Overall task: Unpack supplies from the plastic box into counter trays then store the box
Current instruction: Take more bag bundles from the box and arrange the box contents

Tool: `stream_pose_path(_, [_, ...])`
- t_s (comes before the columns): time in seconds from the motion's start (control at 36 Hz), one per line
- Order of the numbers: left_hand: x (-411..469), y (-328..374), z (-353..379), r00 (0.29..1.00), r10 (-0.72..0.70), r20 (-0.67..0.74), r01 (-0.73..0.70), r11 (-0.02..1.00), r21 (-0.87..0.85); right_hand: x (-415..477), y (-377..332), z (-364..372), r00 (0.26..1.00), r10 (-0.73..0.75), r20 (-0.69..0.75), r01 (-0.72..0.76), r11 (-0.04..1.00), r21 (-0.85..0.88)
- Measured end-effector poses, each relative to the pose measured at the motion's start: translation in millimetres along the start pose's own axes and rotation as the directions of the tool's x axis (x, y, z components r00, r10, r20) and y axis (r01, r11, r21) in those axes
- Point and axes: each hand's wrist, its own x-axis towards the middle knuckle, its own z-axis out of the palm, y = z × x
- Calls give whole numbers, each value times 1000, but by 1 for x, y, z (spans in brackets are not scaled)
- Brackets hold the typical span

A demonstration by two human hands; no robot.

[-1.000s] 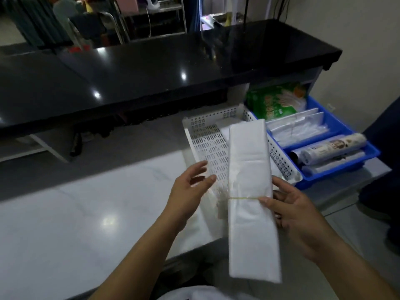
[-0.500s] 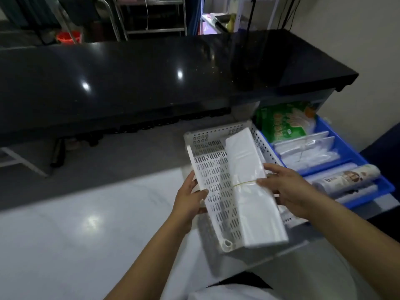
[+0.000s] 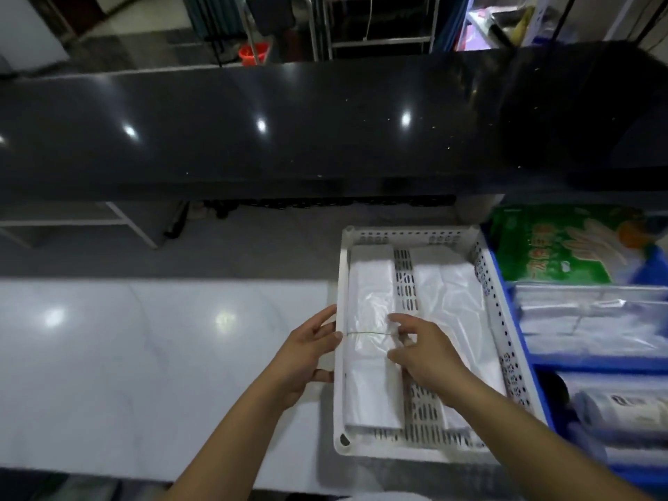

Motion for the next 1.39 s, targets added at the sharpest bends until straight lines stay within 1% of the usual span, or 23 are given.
stream_pose_path(0.08, [-2,-1,5,999,-3,-49,5,999,36,-1,2,1,999,-37,39,39,997,-66])
stream_pose_path(0.17, [-2,-5,7,997,12,-82,-5,997,76,-5,1,5,991,-100,85,112,982,-154])
stream_pose_path(0.22, [-1,-7,8,994,12,-107,-3,997,82,-9,1,6,986,-129,106,146,974,-173])
stream_pose_path(0.39, [-1,-13,11,987,11,-162,-2,998,59,-19,7,-1,976,-154,157,165,984,-61])
stream_pose_path(0.47, [-3,-14,14,979,11,-205,-2,999,48,-25,4,-4,972,-182,146,194,978,-71])
stream_pose_path(0.53, [-8,-15,17,968,37,-249,-26,998,48,-33,-2,-4,967,-216,133,232,966,-118])
stream_pose_path(0.61, [-26,-17,13,939,128,-319,-112,991,68,-55,-18,1,946,-300,124,320,923,-212])
stream_pose_path(0.67, [-49,-22,2,917,220,-332,-177,972,154,-76,-30,12,922,-364,134,387,883,-265])
stream_pose_path(0.75, [-98,-40,-30,878,370,-303,-234,884,404,-116,-44,44,881,-437,183,474,822,-317])
stream_pose_path(0.83, [-161,-77,-71,832,471,-295,-218,765,606,-158,-51,99,841,-478,252,540,759,-364])
stream_pose_path(0.89, [-205,-116,-99,794,506,-337,-163,712,683,-181,-48,146,811,-483,332,585,697,-415])
stream_pose_path(0.94, [-244,-165,-130,776,472,-419,-64,720,691,-200,-39,197,769,-462,442,636,624,-454])
stream_pose_path(0.97, [-262,-191,-146,776,418,-472,5,744,668,-207,-33,222,750,-431,502,654,594,-468])
stream_pose_path(1.03, [-297,-245,-177,783,262,-565,158,794,587,-218,-18,273,710,-334,620,686,526,-503])
stream_pose_path(1.08, [-326,-290,-200,771,152,-619,255,817,517,-226,-5,311,689,-227,688,693,485,-534])
stream_pose_path(1.17, [-369,-344,-230,691,87,-718,315,857,407,-241,6,363,639,-158,753,729,437,-527])
stream_pose_path(1.22, [-395,-374,-244,634,0,-774,362,884,296,-254,8,392,588,-127,799,767,402,-500])
stream_pose_path(1.31, [-417,-408,-259,592,-93,-801,393,901,186,-265,5,420,548,-80,833,795,360,-489])
stream_pose_path(1.39, [-425,-435,-277,534,-151,-832,422,900,107,-265,-2,449,529,-38,848,819,284,-498])
